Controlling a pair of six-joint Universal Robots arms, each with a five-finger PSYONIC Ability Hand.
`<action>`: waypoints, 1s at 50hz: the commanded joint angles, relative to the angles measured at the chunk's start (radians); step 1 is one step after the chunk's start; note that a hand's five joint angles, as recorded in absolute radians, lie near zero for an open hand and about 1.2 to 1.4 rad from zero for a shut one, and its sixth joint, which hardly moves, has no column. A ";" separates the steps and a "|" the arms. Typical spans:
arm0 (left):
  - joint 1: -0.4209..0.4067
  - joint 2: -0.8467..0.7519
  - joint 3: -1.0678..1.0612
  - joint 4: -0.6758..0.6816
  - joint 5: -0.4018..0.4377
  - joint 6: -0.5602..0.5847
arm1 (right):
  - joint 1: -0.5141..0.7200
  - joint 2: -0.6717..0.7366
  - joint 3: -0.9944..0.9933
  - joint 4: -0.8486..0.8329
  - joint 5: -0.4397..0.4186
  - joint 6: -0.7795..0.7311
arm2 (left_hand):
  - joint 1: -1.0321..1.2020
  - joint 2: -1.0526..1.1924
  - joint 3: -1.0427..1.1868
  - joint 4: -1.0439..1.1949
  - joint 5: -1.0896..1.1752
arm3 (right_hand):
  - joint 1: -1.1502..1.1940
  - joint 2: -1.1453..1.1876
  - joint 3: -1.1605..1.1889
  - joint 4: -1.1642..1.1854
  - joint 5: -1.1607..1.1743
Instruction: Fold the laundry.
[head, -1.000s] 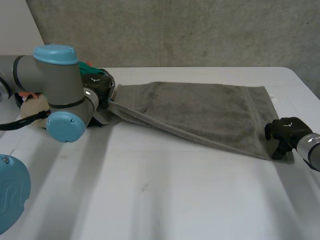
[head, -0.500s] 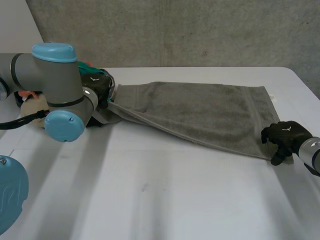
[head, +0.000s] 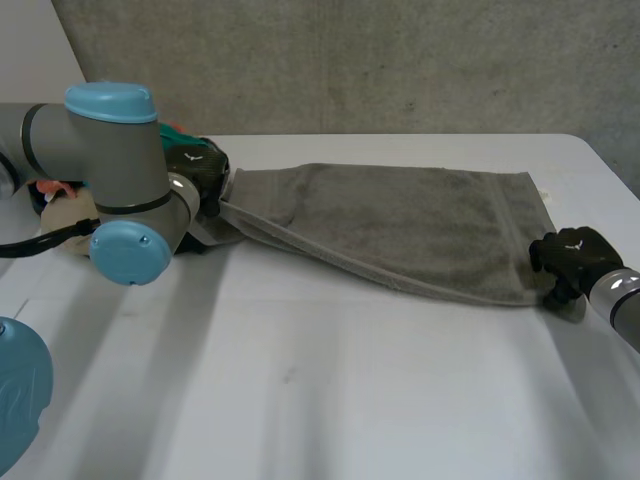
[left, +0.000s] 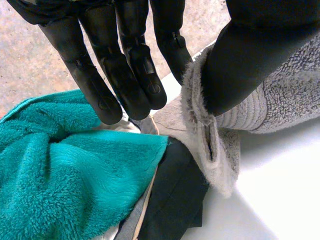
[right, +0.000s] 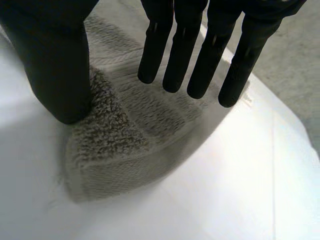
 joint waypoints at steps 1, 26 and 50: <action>-0.004 0.019 -0.030 -0.001 0.003 0.006 | 0.006 0.007 -0.033 -0.020 0.009 0.012 | 0.227 0.197 0.203 0.195 0.236 | 0.121 0.126 0.119 0.122 0.128; -0.004 0.389 -0.738 -0.162 0.194 0.411 | -0.155 -0.254 0.054 0.650 0.038 -0.572 | 0.227 0.197 0.203 0.195 0.236 | 0.676 0.681 0.674 0.677 0.683; -0.024 0.147 -0.334 0.111 0.049 0.359 | -0.028 -0.052 -0.182 0.243 0.055 -0.318 | 0.227 0.197 0.203 0.195 0.236 | 0.676 0.681 0.674 0.677 0.683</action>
